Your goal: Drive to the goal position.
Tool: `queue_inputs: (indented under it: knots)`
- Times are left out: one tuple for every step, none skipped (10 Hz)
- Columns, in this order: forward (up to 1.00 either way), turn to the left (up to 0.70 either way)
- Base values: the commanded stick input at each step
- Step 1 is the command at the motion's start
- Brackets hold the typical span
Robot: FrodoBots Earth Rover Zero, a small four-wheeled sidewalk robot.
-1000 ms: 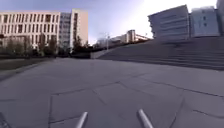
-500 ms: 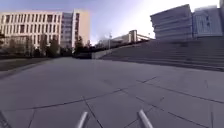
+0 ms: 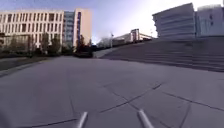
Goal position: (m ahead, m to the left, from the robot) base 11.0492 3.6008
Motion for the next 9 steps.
queue_inputs:
  knots:
    - [1.00,0.18]
    - [1.00,0.02]
    - [1.00,0.00]
    - [1.00,0.00]
    - [1.00,0.00]
    - [1.00,0.00]
    - [1.00,0.00]
    - [1.00,0.00]
    - [1.00,0.00]
